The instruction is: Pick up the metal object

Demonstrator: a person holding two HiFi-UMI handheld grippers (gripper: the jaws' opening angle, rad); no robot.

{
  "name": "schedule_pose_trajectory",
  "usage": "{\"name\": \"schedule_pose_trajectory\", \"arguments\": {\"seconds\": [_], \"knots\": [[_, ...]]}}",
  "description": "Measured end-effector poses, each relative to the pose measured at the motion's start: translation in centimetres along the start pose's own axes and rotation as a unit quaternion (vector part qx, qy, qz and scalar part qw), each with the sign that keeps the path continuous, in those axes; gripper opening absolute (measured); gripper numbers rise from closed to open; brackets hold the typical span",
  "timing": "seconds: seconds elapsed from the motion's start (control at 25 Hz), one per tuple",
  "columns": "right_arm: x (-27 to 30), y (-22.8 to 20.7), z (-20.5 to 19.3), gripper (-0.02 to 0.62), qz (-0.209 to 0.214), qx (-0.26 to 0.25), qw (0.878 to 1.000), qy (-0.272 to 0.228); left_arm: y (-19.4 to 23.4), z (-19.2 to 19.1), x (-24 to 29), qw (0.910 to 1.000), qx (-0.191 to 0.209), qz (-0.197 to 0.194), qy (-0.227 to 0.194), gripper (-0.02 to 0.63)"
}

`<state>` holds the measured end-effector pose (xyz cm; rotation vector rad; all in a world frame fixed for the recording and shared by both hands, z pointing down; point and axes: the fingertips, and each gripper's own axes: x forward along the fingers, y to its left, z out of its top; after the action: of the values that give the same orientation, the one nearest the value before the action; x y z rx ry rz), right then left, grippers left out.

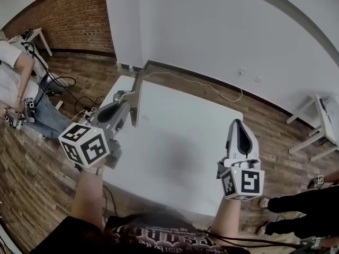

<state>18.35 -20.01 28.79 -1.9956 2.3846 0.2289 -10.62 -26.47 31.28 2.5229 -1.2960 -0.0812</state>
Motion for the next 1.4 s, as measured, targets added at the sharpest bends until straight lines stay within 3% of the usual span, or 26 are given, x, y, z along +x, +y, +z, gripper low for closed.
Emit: {"name": "schedule_pose_trajectory", "arguments": {"seconds": [0.12,0.24,0.48,1.4], "knots": [[0.0,-0.2,0.1,0.011,0.000,0.003,1.000,-0.003,-0.8,1.6,-0.5,0.9997,0.018,-0.002,-0.014,0.002],[0.1,-0.2,0.2,0.012,0.002,0.003,1.000,-0.004,-1.3,2.2,-0.8,0.9996,0.006,-0.009,-0.026,0.002],[0.1,-0.6,0.4,0.011,0.001,0.004,1.000,-0.004,-2.0,3.0,-1.5,0.9989,0.025,0.009,-0.038,0.002],[-0.3,0.0,0.3,0.011,-0.009,-0.014,1.000,0.005,-2.2,3.3,-3.2,0.9975,0.047,0.029,-0.044,0.002]]}}
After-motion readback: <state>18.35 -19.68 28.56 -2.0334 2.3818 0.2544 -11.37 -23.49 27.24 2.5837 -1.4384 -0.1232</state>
